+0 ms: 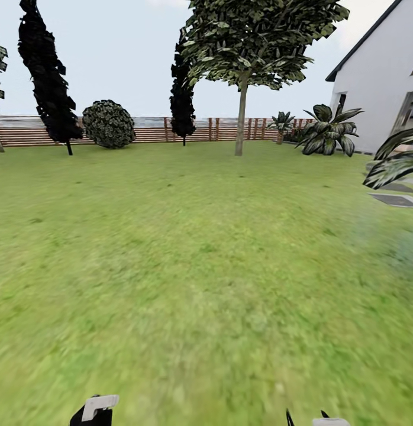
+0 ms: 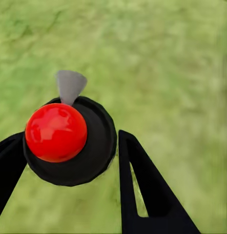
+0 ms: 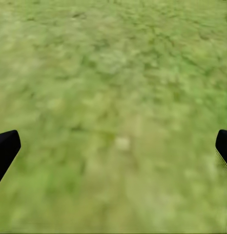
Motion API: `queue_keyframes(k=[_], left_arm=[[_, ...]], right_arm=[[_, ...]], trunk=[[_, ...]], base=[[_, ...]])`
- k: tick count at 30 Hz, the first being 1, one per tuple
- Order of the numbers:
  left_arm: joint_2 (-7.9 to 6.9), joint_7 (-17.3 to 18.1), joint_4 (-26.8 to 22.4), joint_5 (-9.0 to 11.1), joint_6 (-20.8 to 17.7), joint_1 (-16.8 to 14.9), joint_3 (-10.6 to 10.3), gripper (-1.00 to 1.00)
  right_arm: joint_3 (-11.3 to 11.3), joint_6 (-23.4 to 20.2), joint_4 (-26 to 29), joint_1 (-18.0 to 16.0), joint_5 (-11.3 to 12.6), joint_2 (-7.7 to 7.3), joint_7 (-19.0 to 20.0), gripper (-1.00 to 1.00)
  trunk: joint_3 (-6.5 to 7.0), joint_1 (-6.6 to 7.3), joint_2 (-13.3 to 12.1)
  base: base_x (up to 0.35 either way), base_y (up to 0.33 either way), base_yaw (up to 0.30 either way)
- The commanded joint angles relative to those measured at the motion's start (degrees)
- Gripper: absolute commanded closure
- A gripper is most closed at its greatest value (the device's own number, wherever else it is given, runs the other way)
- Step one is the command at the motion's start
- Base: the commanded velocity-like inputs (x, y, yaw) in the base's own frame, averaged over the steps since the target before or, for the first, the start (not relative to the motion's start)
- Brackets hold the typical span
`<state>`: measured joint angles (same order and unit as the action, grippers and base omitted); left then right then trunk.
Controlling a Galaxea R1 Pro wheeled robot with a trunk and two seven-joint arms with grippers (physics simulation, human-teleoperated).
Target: In the garden, pick up the pesticide atomizer on the floor and spray pesticide onto both trees until each tree trunk is fully covered.
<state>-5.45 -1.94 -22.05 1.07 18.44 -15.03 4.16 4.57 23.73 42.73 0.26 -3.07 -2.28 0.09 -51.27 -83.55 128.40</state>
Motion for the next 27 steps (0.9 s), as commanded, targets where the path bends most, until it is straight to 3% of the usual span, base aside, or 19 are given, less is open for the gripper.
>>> queue_keyframes(k=[1,21,23,27], left_arm=[[0.00,0.00,0.06,0.01,0.01,0.00,0.02,1.00],[0.00,0.00,0.24,-0.02,0.02,0.00,0.04,1.00],[0.00,0.01,0.25,0.00,0.02,0.00,0.05,1.00],[0.00,0.00,0.26,0.03,0.02,0.00,0.01,1.00]], right_arm=[[0.00,0.00,-0.01,-0.01,0.01,0.00,0.00,-1.00],[0.24,0.53,-0.06,0.00,0.11,0.01,-0.36,-1.00],[0.31,2.51,-0.11,0.00,0.24,0.00,-0.41,-1.00],[0.35,11.20,-2.21,0.00,0.33,0.00,-0.44,-1.00]], trunk=[[0.00,0.00,0.00],[0.00,0.00,0.00],[0.00,0.00,0.00],[0.00,0.00,0.00]], base=[[0.339,-0.107,0.000],[0.339,-0.107,0.000],[0.339,-0.107,0.000],[0.339,-0.107,0.000]])
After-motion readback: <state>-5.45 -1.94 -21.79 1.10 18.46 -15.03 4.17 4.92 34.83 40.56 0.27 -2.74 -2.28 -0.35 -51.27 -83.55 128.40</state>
